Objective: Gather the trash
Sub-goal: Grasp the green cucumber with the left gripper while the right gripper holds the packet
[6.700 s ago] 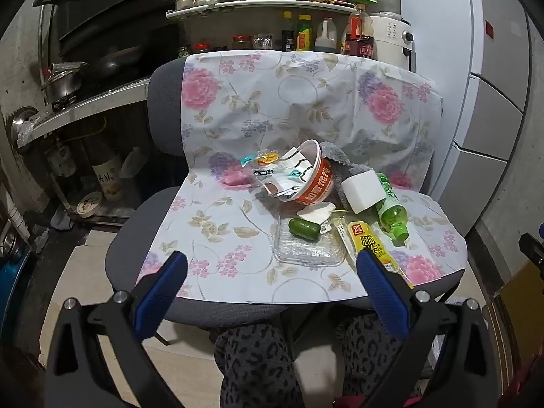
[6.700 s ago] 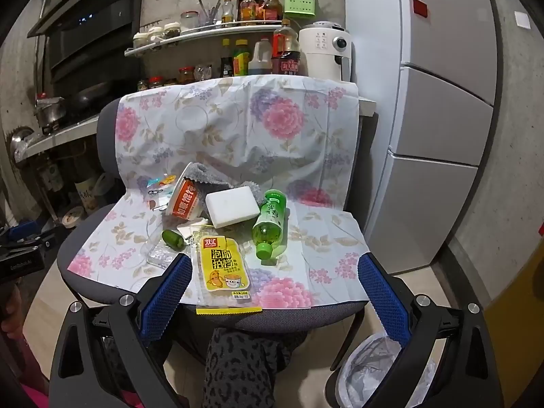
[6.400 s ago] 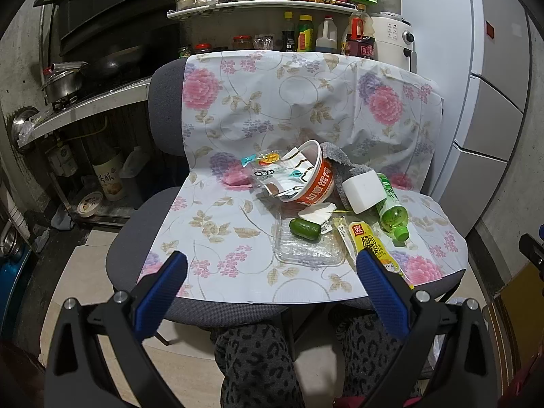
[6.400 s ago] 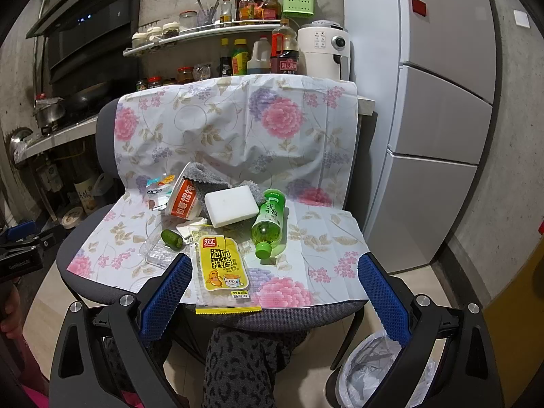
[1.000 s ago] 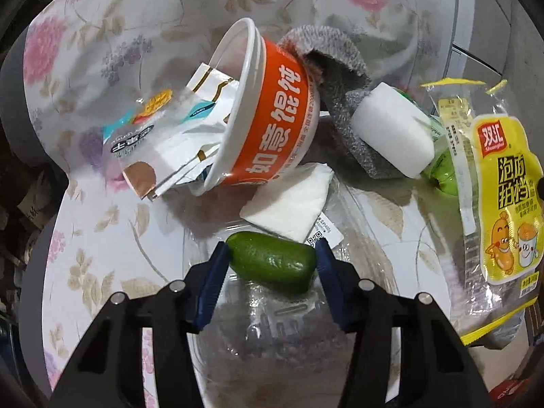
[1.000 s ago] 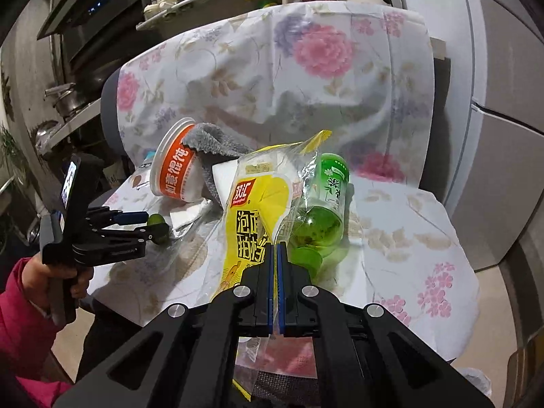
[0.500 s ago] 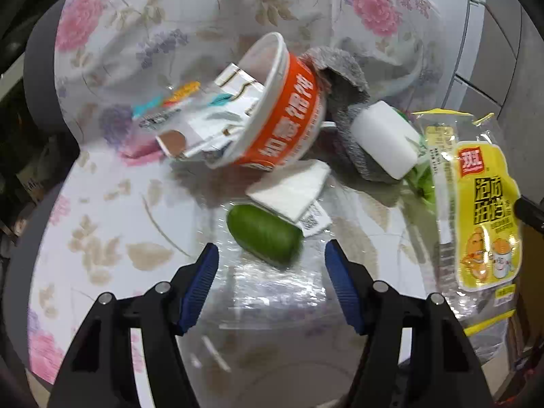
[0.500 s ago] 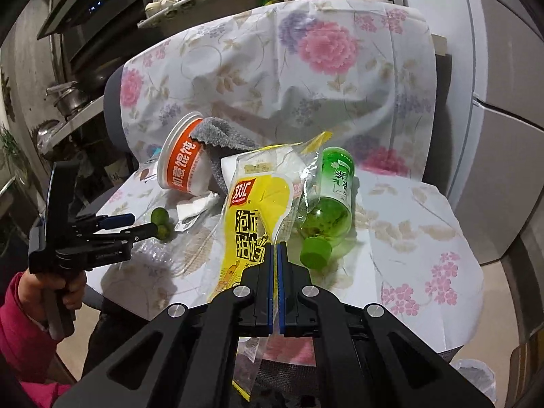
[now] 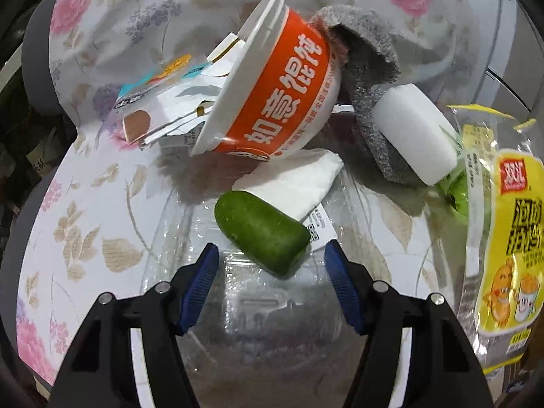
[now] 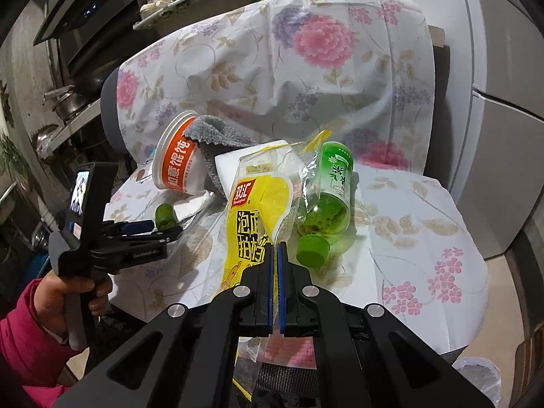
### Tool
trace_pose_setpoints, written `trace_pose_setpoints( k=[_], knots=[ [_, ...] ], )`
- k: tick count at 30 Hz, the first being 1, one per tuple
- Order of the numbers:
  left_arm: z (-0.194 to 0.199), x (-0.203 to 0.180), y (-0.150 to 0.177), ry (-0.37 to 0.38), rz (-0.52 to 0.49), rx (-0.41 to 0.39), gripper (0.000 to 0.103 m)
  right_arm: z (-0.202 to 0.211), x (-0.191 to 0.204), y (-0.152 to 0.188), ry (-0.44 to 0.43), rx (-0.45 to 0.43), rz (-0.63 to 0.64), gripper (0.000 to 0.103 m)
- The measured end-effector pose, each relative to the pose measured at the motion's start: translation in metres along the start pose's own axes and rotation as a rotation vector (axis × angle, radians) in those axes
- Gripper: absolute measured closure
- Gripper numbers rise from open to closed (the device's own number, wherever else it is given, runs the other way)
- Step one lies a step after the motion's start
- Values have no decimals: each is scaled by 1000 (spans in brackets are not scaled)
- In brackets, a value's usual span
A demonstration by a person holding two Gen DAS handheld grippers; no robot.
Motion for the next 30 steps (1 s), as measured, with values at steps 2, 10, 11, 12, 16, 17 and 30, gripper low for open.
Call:
trace_pose_setpoints(
  k=[2, 10, 11, 12, 16, 17, 30],
  knots=[
    [-1, 3, -3, -1, 28, -2, 56, 0, 0, 1, 2, 2, 0, 101],
    [36, 12, -2, 96, 64, -77, 72, 7, -1, -1, 6, -24, -9, 101],
    [45, 12, 0, 113, 59, -94, 72, 9, -1, -2, 7, -30, -10, 101],
    [54, 12, 2, 127, 53, -111, 74, 11, 0, -2, 6, -36, -11, 101],
    [83, 16, 10, 188, 39, -150, 80, 13, -1, -4, -7, -43, -37, 101],
    [87, 16, 11, 202, 39, -156, 86, 14, -1, -4, -7, -45, -37, 101],
    [64, 7, 14, 152, -82, -148, 36, 10, -1, 1, 22, -13, -21, 101]
  ],
)
Point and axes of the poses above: each gripper's, at about its wrist camera, not at the fingertips, and z roughly against the way its jaws point, x to its left, y to its underside, the point moved 5 cm from there along -z, roughly the way its jaws point, and after that the axes turned 6 degrees about z, right-handed, at the moved point
